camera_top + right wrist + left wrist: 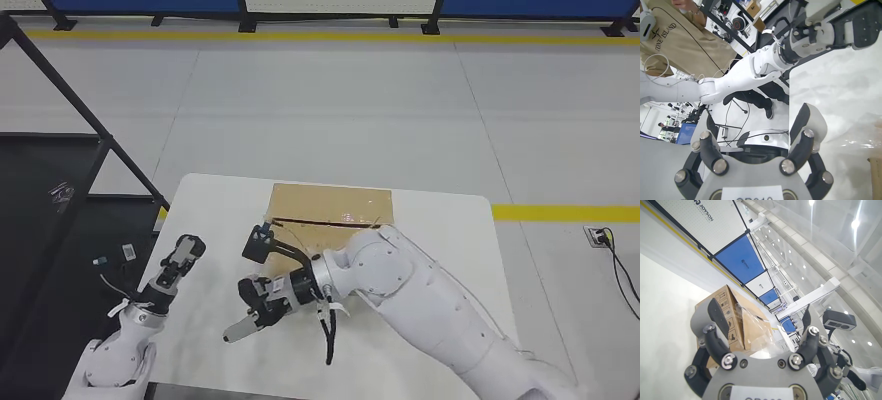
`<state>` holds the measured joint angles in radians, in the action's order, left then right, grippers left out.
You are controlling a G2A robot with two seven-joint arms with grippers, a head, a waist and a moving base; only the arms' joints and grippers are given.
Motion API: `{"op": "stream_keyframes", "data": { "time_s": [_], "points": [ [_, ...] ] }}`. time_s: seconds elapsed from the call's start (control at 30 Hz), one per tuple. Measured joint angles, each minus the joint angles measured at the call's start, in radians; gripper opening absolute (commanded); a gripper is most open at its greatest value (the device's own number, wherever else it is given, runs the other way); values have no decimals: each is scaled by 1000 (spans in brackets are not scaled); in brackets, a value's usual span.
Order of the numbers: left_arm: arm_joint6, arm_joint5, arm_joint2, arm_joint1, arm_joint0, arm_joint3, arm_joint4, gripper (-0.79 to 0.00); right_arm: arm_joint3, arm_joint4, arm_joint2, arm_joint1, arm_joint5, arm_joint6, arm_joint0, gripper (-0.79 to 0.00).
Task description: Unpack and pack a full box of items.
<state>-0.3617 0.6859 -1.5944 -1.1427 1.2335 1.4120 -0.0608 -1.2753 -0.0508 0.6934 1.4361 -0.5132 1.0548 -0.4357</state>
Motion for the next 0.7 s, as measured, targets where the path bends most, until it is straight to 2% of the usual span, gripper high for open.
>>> {"op": "stream_keyframes", "data": {
  "time_s": [0.2,0.33,0.37,0.4,0.43,0.47,0.53,0.57,0.7],
  "points": [
    [-45,-6,45,-1,-16,-21,60,0,-55,174,45,-19,100,-138,-54,0],
    [-72,23,57,1,0,-30,61,0,-134,250,93,-40,103,-191,-123,0],
    [-88,31,58,2,6,-29,57,-28,-152,263,107,-46,94,-201,-139,0],
    [-104,38,58,4,12,-27,56,-129,-171,276,122,-51,83,-214,-156,0],
    [-121,46,60,5,20,-23,56,-175,-193,290,141,-58,70,-229,-179,0],
    [-132,52,65,6,27,-17,50,-431,-208,297,156,-63,61,-239,-196,0],
    [-152,58,78,5,41,-7,12,-551,-233,306,183,-73,48,-246,-228,0],
    [-161,56,83,5,45,-3,-5,-594,-240,306,193,-76,44,-246,-237,0],
    [-156,37,98,5,50,2,6,-554,-246,302,213,-83,30,-240,-255,0]
  ]
}}
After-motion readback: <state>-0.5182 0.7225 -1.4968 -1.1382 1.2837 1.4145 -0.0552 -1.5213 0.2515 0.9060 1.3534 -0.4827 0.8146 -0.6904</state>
